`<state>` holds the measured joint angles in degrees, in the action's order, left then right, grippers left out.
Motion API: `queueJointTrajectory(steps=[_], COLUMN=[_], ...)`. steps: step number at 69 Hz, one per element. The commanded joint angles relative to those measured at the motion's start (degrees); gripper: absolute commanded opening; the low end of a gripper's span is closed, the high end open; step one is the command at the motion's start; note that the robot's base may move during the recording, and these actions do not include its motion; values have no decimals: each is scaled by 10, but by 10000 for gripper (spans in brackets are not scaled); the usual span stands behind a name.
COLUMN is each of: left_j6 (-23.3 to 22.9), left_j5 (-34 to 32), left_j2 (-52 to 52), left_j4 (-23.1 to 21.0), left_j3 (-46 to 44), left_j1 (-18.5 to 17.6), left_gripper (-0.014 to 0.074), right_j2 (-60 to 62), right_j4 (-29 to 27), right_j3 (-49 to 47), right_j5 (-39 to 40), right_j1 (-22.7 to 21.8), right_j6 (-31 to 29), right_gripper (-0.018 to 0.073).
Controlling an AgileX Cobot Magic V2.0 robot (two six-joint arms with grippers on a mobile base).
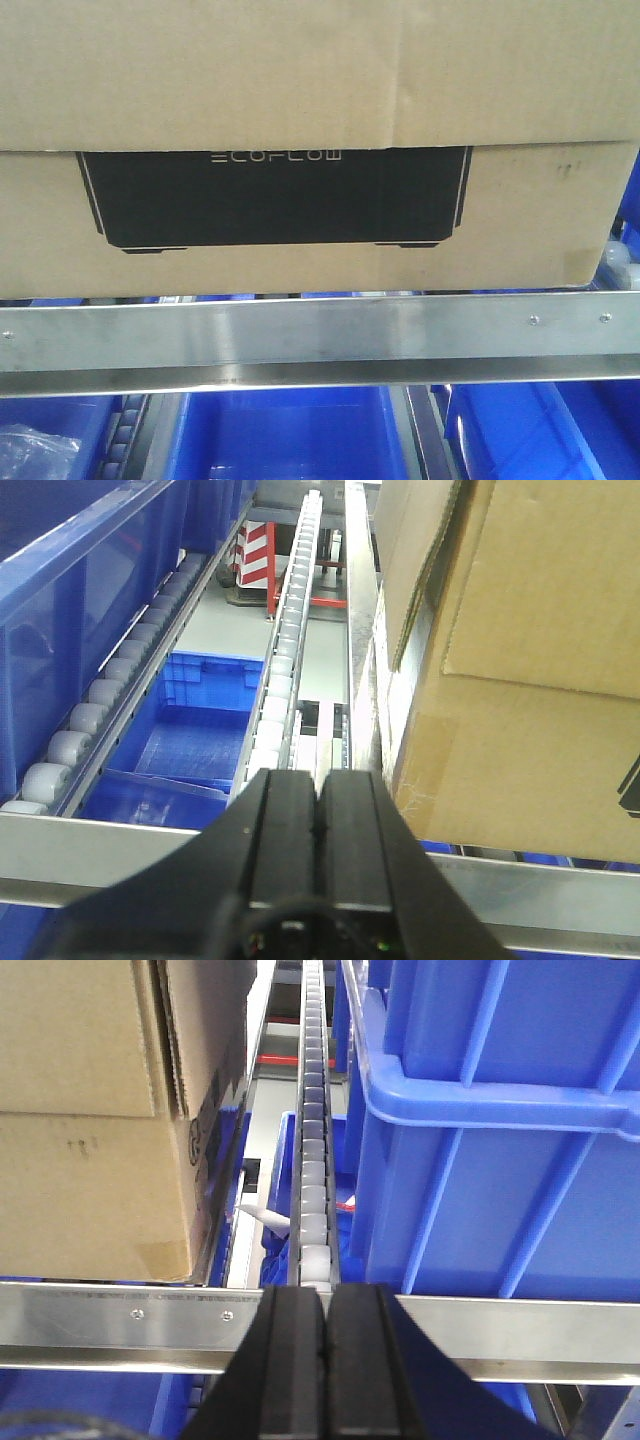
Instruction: Grab box from left shelf to table start
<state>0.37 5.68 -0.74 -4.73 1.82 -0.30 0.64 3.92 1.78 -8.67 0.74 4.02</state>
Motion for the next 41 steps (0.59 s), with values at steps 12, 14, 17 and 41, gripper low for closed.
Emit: queueJointTrajectory(steps=[12,14,17,41], left_j6=[-4,-4,-4,-4], left_j5=[-46,-46,-46,-57], left_j2=[-7,-7,-7,-7], left_j4=[0,0,0,-1], left_j3=[-1,-1,-1,-2], left_j1=[1,1,1,1], left_gripper=[-102,-102,-102,-102], right_j2=[7,7,7,7], right_j4=[6,6,6,7], right_j3=[-11,-11,-11,-11], right_j5=[52,52,52,53], right_j1=[-3,-3,-3,-3], right_j6=[0,0,0,-1], right_gripper=[57,57,57,57])
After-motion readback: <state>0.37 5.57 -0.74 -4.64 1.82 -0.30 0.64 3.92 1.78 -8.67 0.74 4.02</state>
